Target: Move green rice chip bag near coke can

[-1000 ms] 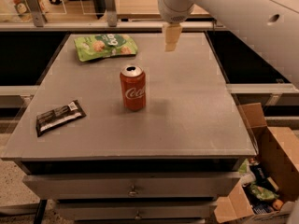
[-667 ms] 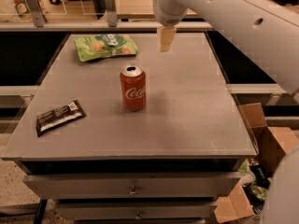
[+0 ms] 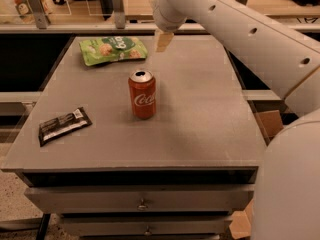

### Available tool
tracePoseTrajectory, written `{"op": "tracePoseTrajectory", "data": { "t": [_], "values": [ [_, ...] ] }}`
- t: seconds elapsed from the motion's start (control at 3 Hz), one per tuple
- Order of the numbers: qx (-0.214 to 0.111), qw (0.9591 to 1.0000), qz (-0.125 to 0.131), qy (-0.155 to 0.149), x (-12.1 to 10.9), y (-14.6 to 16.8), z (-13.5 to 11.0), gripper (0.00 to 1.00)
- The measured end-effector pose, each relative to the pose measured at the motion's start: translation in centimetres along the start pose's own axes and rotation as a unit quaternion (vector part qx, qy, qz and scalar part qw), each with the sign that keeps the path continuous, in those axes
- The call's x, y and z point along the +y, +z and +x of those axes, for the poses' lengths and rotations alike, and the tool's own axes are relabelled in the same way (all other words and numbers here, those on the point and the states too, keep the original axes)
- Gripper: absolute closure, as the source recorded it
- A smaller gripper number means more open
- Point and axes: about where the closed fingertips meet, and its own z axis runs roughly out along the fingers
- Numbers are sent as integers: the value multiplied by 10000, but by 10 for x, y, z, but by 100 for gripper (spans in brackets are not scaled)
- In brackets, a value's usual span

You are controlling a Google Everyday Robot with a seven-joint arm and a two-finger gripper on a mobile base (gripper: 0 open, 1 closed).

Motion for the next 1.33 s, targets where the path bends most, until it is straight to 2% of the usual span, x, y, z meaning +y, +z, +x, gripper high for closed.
{"op": "tracePoseTrajectory", "data": {
  "t": [0.33,0.67,1.33],
  "values": [
    [-170,9998,86,-31,-4,20,-13,33],
    [-260,9996,133,-47,-6,36,-20,33],
    [-373,9993,-3,-69,12,51,-30,34]
  ]
}}
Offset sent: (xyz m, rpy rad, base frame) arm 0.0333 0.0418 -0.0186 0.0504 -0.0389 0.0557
